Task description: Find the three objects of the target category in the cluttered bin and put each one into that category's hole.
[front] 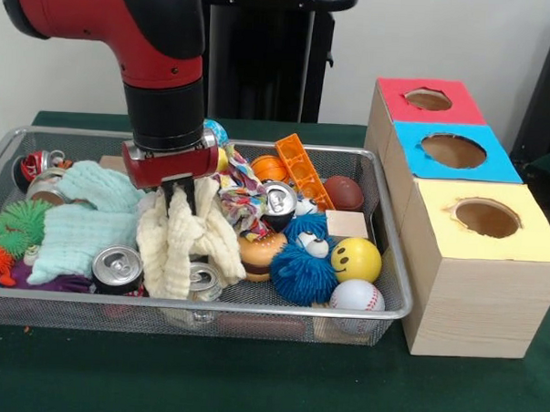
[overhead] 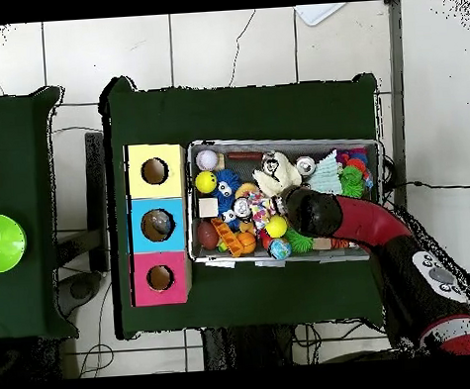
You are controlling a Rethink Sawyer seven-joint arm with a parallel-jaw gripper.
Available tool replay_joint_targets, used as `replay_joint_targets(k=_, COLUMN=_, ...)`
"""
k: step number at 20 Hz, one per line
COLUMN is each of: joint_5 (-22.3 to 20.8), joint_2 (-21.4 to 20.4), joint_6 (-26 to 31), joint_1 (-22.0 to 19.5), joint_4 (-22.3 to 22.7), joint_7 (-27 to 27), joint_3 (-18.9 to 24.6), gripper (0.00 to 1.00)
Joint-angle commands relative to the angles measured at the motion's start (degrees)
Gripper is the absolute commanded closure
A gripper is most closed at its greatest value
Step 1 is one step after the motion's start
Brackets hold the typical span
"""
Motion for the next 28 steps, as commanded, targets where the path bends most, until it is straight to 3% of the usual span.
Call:
replay_joint_targets(k=1, joint_5=3.7, joint_2=4.5, joint_6=13.7, joint_1=-0.7, joint_4=10.0, joint_7=4.2, joint_3=5.5, gripper=1.00)
replay_joint_targets(k=7, joint_5=8.0, joint_2=5.5, joint_6=14.7, joint_1=-1.9, joint_4=12.9, joint_7=6.1, joint_3=6.8, gripper=1.00)
replay_joint_targets(k=17, joint_5=10.7, joint_2=5.8, joint_6=14.1, joint_1=-1.1, joint_4=14.5, joint_7=6.1, joint_3=6.2, gripper=1.00)
replay_joint_targets(k=28, joint_5=13.6, joint_2=2.8, joint_6=12.6, joint_1=-0.1, joint_4=19.1, joint_7=8.0, joint_3=6.0, gripper=1.00)
